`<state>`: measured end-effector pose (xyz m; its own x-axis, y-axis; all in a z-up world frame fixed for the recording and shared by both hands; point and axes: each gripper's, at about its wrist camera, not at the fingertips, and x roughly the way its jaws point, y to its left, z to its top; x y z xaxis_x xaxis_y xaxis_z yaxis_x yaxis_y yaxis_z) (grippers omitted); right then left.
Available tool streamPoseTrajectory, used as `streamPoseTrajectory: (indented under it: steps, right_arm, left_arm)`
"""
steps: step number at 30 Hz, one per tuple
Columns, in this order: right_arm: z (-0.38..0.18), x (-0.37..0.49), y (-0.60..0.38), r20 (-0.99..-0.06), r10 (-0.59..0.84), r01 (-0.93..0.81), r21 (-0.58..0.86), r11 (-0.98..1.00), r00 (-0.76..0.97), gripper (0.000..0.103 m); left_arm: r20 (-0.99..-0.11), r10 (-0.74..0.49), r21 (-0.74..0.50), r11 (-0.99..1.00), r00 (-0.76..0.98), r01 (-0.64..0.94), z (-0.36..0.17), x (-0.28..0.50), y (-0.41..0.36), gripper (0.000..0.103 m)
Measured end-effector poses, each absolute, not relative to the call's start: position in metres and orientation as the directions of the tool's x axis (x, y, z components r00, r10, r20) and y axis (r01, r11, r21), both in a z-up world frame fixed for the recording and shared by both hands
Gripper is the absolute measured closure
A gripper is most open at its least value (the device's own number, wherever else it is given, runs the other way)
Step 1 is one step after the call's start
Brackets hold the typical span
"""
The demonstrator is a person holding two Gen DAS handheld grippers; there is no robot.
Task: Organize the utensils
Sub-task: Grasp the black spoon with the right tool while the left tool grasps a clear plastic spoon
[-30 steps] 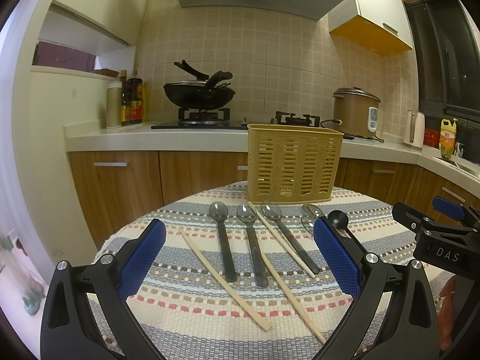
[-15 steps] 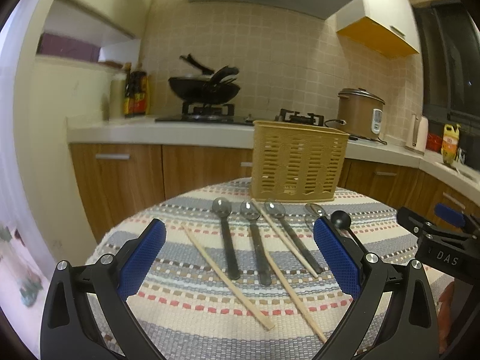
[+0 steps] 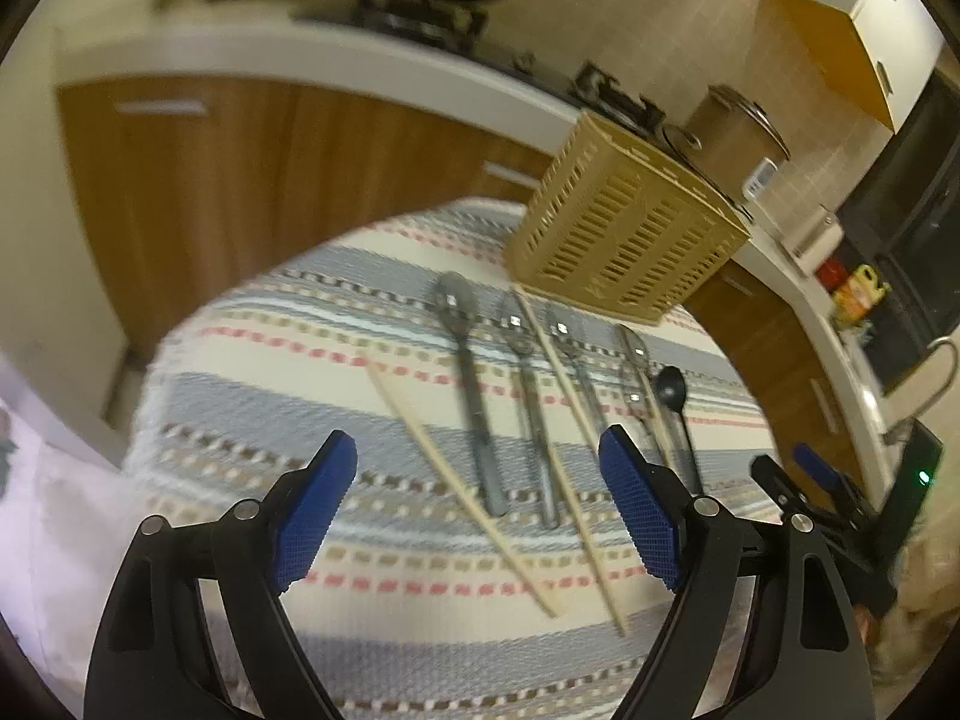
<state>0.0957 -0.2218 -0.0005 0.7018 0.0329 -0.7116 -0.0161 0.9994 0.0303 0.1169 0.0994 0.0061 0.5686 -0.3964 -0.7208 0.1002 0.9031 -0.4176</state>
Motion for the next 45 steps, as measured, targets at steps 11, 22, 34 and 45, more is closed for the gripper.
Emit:
streamPoseTrajectory:
  steps: [11,22,34,45]
  right_arm:
    - [-0.017,0.194,-0.254,-0.88,0.216,0.026,0.25,0.968,0.423,0.05]
    - [-0.037,0.224,-0.225,-0.92,0.166,-0.02,0.17,0.985,0.354,0.081]
    - [-0.033,0.226,-0.255,-0.916,0.098,-0.012,0.101,0.995,0.389,0.1]
    - [-0.015,0.213,-0.259,-0.88,0.216,-0.071,0.205,0.976,0.423,0.058]
  left_arm:
    - [-0.796,-0.439,-0.468,0.883,0.417,0.035,-0.015,0.211,0.078,0.03]
    - [-0.82,-0.428,-0.451,0.892,0.38,0.031,-0.03,0.252,0.075,0.039]
    - [-0.83,-0.417,-0.431,0.901,0.372,0.048,-0.037,0.274,0.063,0.039]
    - [-0.843,-0.324,-0.351,0.936,0.429,0.018,-0.028,0.273,0.063,0.039]
